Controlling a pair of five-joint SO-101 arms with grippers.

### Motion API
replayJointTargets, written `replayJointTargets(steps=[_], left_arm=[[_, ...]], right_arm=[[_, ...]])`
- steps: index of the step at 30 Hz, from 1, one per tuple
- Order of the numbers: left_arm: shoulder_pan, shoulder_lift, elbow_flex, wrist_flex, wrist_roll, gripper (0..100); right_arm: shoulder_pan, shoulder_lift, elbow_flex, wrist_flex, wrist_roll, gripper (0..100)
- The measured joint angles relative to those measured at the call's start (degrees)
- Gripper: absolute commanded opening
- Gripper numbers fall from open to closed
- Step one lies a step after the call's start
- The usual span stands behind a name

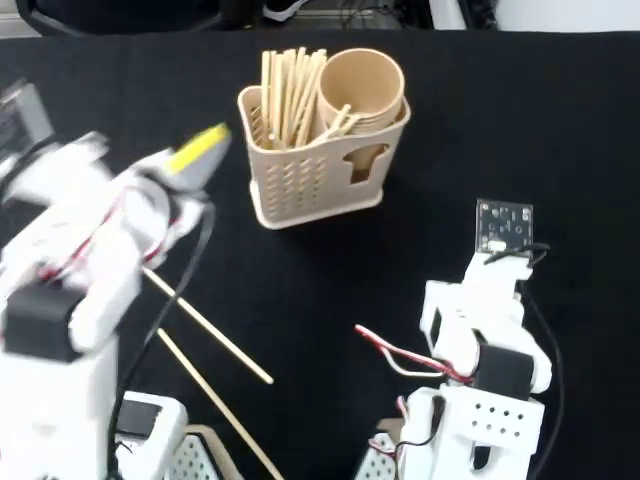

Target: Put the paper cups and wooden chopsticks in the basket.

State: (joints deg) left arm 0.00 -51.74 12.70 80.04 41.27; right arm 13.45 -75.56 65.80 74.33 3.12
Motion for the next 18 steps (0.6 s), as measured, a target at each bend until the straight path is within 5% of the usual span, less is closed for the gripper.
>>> replayJointTargets(steps=[4,7,13,18], left_arm=[[-13.0,-6.4,8.4,3.9,0.5,29],[-18.8,-7.5,21.3,-1.0,-4.0,29],[-20.3,-2.2,49.8,-28.4,-7.9,29],[-20.5,4.0,49.8,-27.3,-7.9,29]], right_arm=[[0.0,0.0,0.0,0.0,0.0,20.8],[0.0,0.0,0.0,0.0,0.0,20.8],[0.0,0.0,0.0,0.0,0.0,20.8],[-0.1,-0.1,2.5,-2.0,0.0,20.8]])
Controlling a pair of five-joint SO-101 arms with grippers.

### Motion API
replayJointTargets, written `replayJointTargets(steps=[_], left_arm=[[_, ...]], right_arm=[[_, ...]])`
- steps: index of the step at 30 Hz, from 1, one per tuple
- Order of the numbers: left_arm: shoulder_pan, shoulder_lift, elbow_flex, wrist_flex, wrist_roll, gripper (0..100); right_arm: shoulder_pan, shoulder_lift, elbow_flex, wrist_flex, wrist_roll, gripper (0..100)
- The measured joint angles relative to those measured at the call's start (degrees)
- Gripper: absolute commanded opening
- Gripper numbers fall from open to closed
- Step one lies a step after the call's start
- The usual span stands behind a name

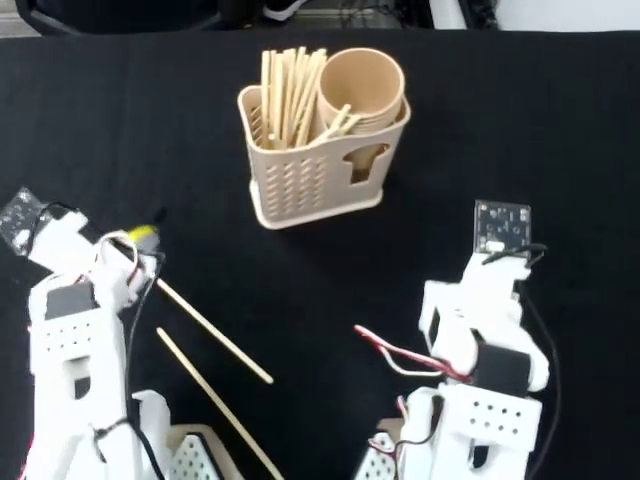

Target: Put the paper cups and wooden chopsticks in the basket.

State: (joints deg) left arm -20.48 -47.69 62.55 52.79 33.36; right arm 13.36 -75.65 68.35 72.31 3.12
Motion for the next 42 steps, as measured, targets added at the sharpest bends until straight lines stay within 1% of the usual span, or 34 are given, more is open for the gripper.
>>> replayJointTargets(steps=[3,8,14,16,18,21,24,26,29,37,40,42], left_arm=[[0.0,5.2,-1.5,3.6,0.0,29],[0.4,16.4,-6.3,6.5,0.0,29],[0.4,32.4,-14.2,7.7,0.0,29],[0.4,37.3,-16.6,7.7,0.0,26],[0.4,41.1,-18.8,7.7,0.0,18],[0.4,42.3,-21.1,9.6,0.0,2],[0.4,42.6,-21.9,10.1,0.0,5],[0.4,42.7,-22.0,10.3,0.0,2],[0.4,42.7,-22.2,10.4,0.0,3],[1.5,42.6,-30.6,10.9,0.0,3],[2.2,39.6,-34.2,11.4,0.3,3],[4.0,35.8,-36.7,11.4,0.3,3]], right_arm=[[0.0,0.0,3.2,-1.8,0.0,20.8],[0.0,0.0,3.5,-2.5,0.0,20.8],[0.0,0.0,3.5,-2.6,0.0,20.8],[0.0,0.0,3.5,-2.6,0.0,20.8],[0.0,0.0,3.5,-2.6,0.0,20.8],[0.0,0.0,3.5,-2.6,0.0,20.8],[0.0,0.0,3.5,-2.6,0.0,20.8],[0.0,0.0,3.5,-2.6,0.0,20.8],[0.0,0.0,3.5,-2.6,0.0,20.8],[0.0,0.0,3.5,-2.6,0.0,20.8],[0.0,0.0,3.5,-2.6,0.0,20.8],[0.0,0.0,3.5,-2.6,0.0,20.8]])
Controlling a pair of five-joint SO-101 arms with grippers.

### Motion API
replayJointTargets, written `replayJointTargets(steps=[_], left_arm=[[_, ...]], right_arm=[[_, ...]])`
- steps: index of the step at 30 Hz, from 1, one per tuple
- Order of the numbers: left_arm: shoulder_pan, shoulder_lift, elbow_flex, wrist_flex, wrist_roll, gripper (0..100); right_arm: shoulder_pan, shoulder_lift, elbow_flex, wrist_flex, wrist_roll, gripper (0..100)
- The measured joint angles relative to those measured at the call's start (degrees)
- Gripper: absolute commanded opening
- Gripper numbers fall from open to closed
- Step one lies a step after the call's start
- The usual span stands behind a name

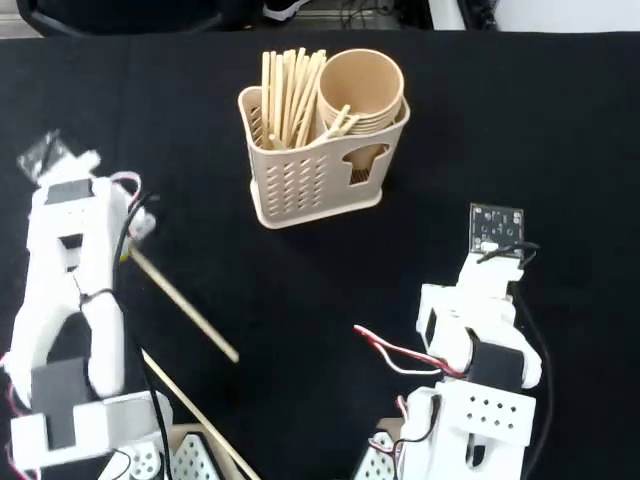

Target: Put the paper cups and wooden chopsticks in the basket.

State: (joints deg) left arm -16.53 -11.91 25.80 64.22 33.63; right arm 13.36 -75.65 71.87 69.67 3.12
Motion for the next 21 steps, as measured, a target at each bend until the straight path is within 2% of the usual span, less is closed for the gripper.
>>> replayJointTargets(steps=[5,7,10,13,18,21], left_arm=[[7.0,-16.9,-7.2,-0.1,-0.3,3],[10.3,-25.0,-10.2,-2.7,-1.3,3],[14.7,-35.3,-11.9,-12.0,-7.5,3],[17.3,-40.3,-11.8,-24.6,-13.7,3],[20.0,-41.8,-9.1,-43.0,-19.3,3],[22.9,-40.9,-6.2,-48.0,-20.1,3]], right_arm=[[0.0,0.0,0.0,0.0,0.0,20.8],[0.0,0.0,0.0,0.0,0.0,20.8],[0.0,0.0,0.0,0.0,0.0,20.8],[0.0,0.0,0.0,0.0,0.0,20.8],[0.0,0.0,0.0,0.0,0.0,20.8],[0.0,0.0,0.0,0.0,0.0,20.8]])
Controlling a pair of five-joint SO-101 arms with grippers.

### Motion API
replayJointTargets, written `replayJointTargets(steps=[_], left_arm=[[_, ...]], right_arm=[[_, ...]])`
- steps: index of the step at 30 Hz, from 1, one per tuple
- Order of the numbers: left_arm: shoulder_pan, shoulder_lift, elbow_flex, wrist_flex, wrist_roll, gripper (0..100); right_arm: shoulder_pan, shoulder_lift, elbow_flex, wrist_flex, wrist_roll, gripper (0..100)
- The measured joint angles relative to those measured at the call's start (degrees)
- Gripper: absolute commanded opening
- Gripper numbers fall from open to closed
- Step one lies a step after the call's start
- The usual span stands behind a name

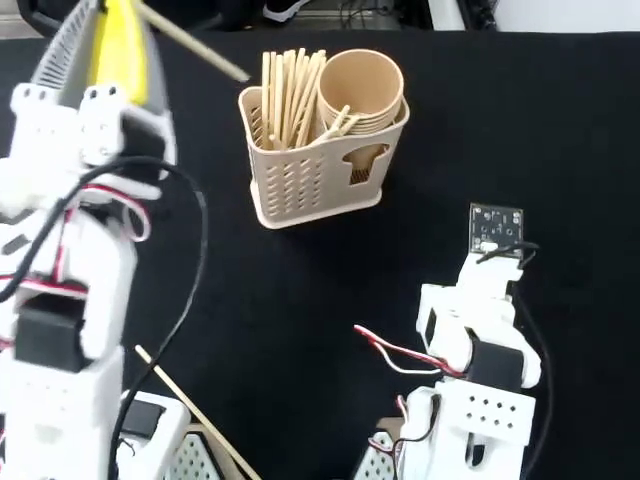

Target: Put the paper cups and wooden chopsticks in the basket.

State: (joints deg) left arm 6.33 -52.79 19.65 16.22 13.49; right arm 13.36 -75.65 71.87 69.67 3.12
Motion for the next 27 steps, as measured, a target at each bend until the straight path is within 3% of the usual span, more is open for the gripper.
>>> replayJointTargets(steps=[18,23,27], left_arm=[[3.3,19.7,29.2,-29.4,-0.3,4],[3.3,20.0,28.8,-20.9,3.3,24],[3.3,20.0,20.0,0.3,15.1,35]], right_arm=[[0.0,0.0,0.0,0.0,0.0,20.8],[0.0,0.0,0.0,0.0,0.0,20.8],[0.0,0.0,0.0,0.0,0.0,20.8]])
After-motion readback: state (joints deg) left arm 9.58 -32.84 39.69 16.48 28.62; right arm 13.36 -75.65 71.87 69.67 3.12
